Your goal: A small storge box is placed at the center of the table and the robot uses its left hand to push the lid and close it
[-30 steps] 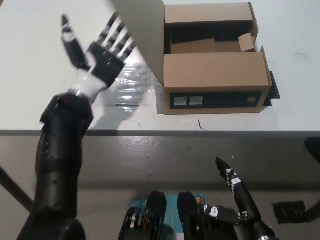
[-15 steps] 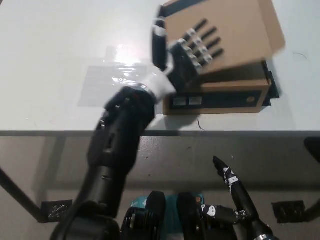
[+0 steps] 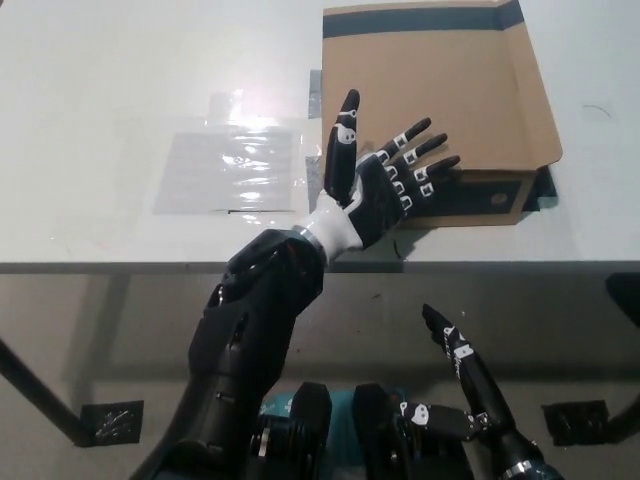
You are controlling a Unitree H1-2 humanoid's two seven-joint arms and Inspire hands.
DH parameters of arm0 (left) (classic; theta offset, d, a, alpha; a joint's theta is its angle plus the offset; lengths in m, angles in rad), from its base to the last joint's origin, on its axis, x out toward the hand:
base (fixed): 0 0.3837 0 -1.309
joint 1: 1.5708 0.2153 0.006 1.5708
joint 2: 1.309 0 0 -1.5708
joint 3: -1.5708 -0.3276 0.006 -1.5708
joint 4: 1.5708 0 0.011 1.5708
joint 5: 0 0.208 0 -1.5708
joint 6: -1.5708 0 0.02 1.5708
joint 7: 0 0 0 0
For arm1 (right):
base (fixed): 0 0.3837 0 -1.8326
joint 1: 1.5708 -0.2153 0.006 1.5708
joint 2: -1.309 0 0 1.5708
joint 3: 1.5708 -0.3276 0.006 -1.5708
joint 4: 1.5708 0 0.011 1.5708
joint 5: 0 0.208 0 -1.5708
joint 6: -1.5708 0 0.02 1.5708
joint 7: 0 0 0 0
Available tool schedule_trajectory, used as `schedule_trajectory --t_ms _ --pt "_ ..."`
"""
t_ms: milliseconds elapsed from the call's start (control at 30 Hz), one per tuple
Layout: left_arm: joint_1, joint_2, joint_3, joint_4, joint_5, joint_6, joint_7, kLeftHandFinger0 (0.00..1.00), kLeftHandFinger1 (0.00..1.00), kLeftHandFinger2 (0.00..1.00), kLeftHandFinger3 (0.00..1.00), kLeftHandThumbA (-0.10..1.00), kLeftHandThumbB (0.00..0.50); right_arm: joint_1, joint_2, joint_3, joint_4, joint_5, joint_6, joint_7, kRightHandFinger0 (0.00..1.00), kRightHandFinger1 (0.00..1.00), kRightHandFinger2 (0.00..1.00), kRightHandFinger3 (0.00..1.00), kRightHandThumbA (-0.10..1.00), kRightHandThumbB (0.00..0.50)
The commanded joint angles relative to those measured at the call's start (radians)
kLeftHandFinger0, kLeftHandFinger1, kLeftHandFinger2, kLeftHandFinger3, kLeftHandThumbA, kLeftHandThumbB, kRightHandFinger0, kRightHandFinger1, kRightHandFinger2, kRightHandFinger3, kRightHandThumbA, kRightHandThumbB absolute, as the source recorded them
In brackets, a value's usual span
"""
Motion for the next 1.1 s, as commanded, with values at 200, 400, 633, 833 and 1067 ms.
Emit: schedule_trajectory --t_ms 200,400,633,833,1067 --pt "0.029 0.036 0.034 -0.143 -0.025 0.057 -0.081 1.0 1.0 1.0 1.0 1.0 0.433 -0.011 -0.004 0.01 -0.031 -0.009 -0.05 0.0 1.0 1.0 1.0 1.0 1.0 0.382" --pt "0.141 0.171 -0.17 -0.698 -0.238 0.13 -0.073 1.0 1.0 1.0 1.0 1.0 0.42 -0.022 -0.007 0.008 -0.024 -0.007 -0.05 0.003 1.0 1.0 1.0 1.0 1.0 0.396" --pt "0.305 0.341 -0.289 -1.207 -0.416 0.13 -0.02 1.0 1.0 1.0 1.0 1.0 0.437 -0.02 -0.01 0.009 -0.021 -0.002 -0.05 0.006 1.0 1.0 1.0 1.0 1.0 0.364" --pt "0.512 0.355 -0.204 -1.346 -0.122 0.094 -0.123 1.0 1.0 1.0 1.0 1.0 0.482 -0.02 -0.008 0.004 -0.015 0.005 -0.05 0.008 1.0 1.0 1.0 1.0 1.0 0.37" --pt "0.71 0.361 -0.142 -1.128 0.26 -0.311 -0.105 1.0 1.0 1.0 1.0 1.0 0.441 -0.015 -0.001 0.0 -0.01 0.013 -0.05 0.002 1.0 1.0 1.0 1.0 1.0 0.392"
